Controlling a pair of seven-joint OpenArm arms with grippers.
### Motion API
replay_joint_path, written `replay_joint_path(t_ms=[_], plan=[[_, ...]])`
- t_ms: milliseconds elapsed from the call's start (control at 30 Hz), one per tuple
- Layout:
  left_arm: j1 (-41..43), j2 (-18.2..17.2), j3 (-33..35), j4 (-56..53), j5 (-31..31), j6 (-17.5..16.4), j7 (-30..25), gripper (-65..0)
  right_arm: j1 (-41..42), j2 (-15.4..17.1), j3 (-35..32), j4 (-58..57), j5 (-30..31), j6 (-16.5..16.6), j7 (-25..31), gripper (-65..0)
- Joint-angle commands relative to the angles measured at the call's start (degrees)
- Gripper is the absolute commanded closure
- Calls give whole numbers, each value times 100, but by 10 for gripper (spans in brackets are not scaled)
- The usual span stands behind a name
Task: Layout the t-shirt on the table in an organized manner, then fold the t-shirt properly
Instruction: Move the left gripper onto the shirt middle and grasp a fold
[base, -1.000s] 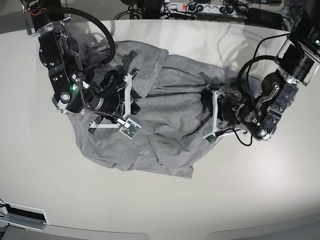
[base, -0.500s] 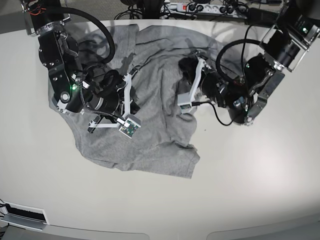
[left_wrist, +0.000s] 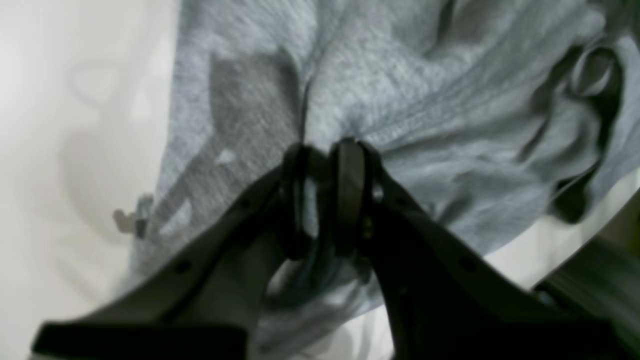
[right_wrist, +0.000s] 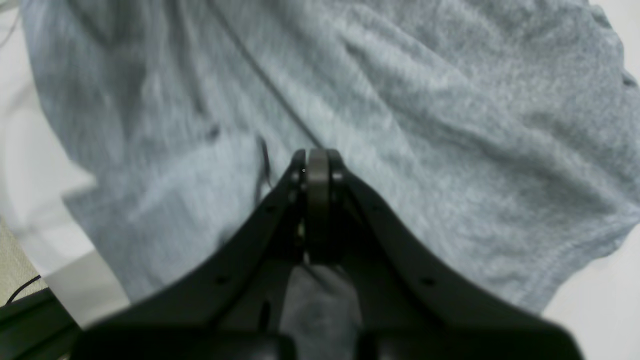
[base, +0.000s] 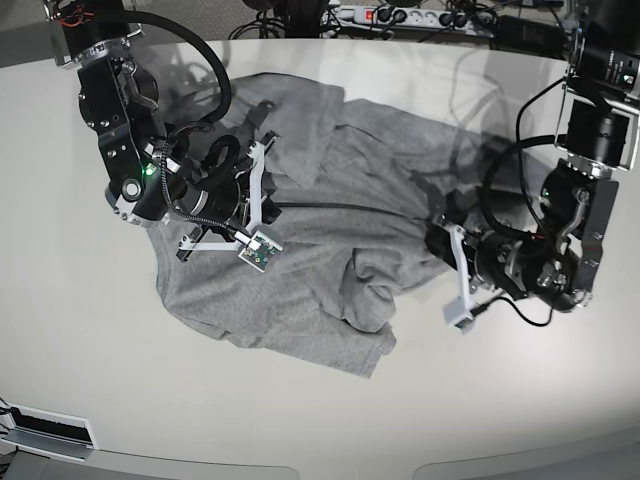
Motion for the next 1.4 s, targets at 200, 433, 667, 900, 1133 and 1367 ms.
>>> replay_joint_path(t_ms=[200,433,667,900,1133,1367], plan=[[-157,-55,-778,90,-1213,-363,483,-269,94,2,26,83,63,-22,111,0],[-33,-57,-776,90,-1196,-529,1046,-312,92,4,26,81,63,-17,114,0],[-46,-247,-789,87,240,127,-122,-220,94,-13,26,81,66,-20,114,0],[-46,-275,-789,87,719,651,-870,0,92,-11,26,81,66,-17,173,0],[4,-273,-789,79,1773,1696,-850,0,66,-11,26,81,66,-15,173,0],[581,-214,-789,57,1853,1803,-846,0,66,-11,26,81,66,-15,175,0]])
